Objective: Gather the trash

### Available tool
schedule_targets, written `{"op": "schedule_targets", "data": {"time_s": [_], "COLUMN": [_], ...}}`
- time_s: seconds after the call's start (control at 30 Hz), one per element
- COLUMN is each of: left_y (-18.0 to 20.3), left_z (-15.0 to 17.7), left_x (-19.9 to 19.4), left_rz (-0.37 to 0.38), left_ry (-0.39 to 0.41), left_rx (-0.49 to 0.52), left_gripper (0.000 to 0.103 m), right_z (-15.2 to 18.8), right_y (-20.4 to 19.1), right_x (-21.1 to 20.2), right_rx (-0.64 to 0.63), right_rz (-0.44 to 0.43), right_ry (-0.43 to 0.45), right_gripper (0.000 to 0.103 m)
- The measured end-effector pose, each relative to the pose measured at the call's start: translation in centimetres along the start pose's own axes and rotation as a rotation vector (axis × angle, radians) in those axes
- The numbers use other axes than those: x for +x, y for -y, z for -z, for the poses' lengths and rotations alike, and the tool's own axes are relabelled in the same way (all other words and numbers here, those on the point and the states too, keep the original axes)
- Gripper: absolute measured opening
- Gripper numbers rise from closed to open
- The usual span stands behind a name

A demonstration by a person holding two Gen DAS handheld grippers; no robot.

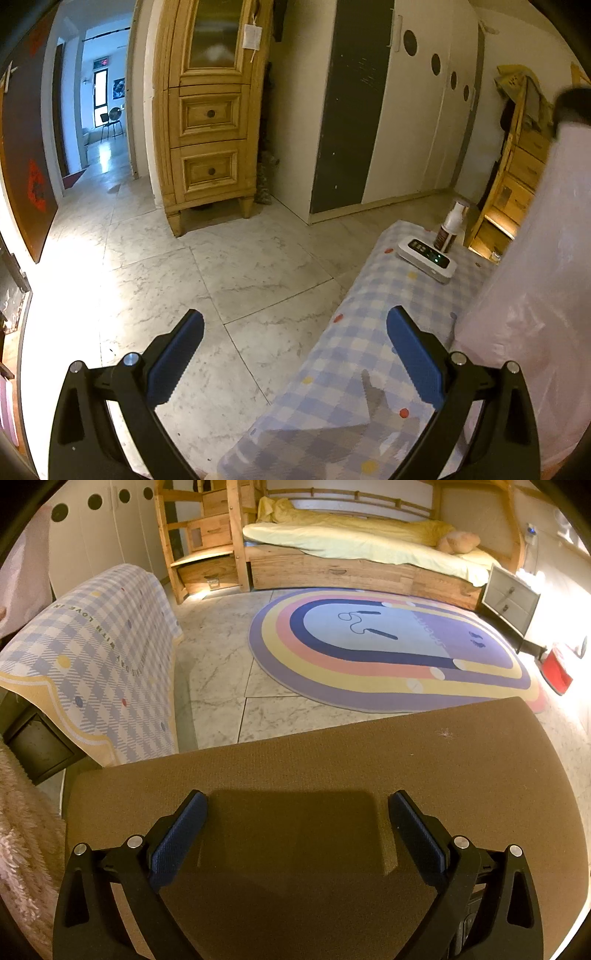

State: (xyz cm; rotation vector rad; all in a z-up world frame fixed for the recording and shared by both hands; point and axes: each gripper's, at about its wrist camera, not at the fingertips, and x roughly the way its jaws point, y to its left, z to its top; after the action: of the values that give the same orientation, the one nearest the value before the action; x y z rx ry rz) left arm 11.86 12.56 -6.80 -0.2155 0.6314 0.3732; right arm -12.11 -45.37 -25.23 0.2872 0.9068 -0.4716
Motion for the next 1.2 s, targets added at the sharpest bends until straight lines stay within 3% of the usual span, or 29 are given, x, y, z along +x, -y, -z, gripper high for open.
{"op": "schedule_targets", "data": {"time_s": [1.2], "left_y": [3.6], "left_z": [1.3], "left_x": [0.2], "left_rz": [0.078], "left_ry": [-0.048], "left_rx": [0.112], "left_gripper": [0.096], "right_z": [0.0], "right_y": [0.1], "right_x": [0.0], "right_rx": [0.001], "right_rz": [-0.001], "right_ry": [-0.001], "right_gripper": [0.097]}}
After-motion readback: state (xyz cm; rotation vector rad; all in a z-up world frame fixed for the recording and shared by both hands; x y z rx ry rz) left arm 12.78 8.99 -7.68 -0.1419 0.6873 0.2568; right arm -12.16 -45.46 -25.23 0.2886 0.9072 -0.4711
